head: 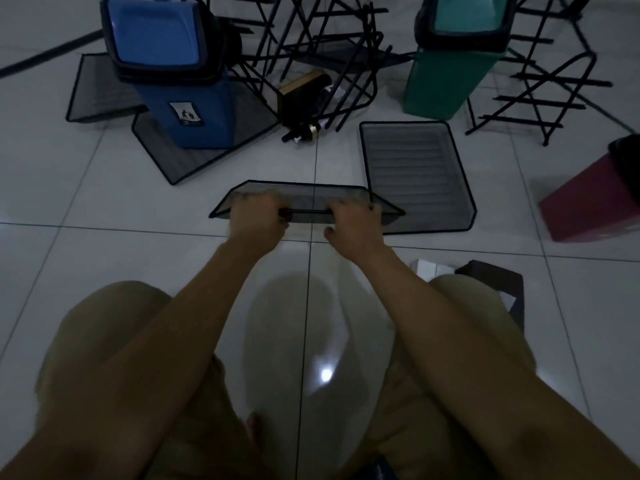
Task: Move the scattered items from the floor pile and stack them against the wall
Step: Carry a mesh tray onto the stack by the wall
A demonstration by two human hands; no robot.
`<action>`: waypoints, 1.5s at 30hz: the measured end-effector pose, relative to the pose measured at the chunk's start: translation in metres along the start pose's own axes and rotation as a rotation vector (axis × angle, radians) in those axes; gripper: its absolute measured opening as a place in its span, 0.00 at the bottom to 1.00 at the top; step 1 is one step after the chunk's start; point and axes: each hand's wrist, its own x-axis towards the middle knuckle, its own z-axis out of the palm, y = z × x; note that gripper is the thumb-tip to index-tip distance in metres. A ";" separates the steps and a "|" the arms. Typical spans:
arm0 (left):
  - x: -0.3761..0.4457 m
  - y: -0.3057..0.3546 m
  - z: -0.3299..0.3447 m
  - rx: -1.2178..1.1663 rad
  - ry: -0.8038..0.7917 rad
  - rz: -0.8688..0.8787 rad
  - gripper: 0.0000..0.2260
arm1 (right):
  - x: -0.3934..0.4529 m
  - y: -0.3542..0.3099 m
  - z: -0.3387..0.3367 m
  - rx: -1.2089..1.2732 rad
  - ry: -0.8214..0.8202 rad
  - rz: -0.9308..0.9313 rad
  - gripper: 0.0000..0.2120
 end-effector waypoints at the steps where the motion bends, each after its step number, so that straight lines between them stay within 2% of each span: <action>1: -0.006 0.006 -0.005 0.020 0.034 0.023 0.05 | -0.002 -0.007 -0.005 0.022 0.019 -0.013 0.13; 4: -0.029 0.020 -0.032 -0.019 0.030 -0.010 0.03 | -0.022 -0.023 -0.030 0.077 0.043 -0.011 0.05; 8: -0.044 0.041 -0.109 -0.069 -0.150 -0.084 0.04 | -0.046 -0.038 -0.104 0.086 0.007 -0.032 0.10; 12: -0.056 0.058 -0.213 -0.156 -0.243 -0.077 0.11 | -0.052 -0.042 -0.201 0.145 -0.036 -0.047 0.07; 15: -0.075 0.064 -0.291 -0.174 -0.202 -0.067 0.16 | -0.055 -0.048 -0.281 0.187 -0.031 -0.106 0.07; 19: -0.102 0.083 -0.388 -0.259 -0.201 -0.017 0.18 | -0.059 -0.071 -0.378 0.192 -0.095 -0.141 0.06; 23: -0.124 0.113 -0.470 -0.189 -0.013 -0.007 0.18 | -0.058 -0.116 -0.461 0.101 -0.176 -0.110 0.09; 26: -0.142 0.127 -0.512 -0.134 0.078 0.048 0.19 | -0.064 -0.173 -0.504 0.122 -0.237 -0.229 0.15; 28: -0.155 0.134 -0.533 -0.126 0.114 0.047 0.19 | -0.072 -0.207 -0.515 0.194 -0.246 -0.289 0.20; 30: -0.170 0.137 -0.546 -0.111 0.142 0.021 0.19 | -0.077 -0.229 -0.517 0.245 -0.206 -0.306 0.19; 36: -0.227 0.141 -0.564 -0.080 0.205 -0.135 0.16 | -0.093 -0.237 -0.515 0.376 -0.281 -0.533 0.20; 40: -0.269 0.148 -0.564 0.064 0.147 -0.238 0.24 | -0.098 -0.221 -0.520 0.343 -0.360 -0.878 0.23; 45: -0.319 0.194 -0.531 0.139 0.012 -0.355 0.27 | -0.106 -0.200 -0.526 0.359 -0.247 -1.292 0.14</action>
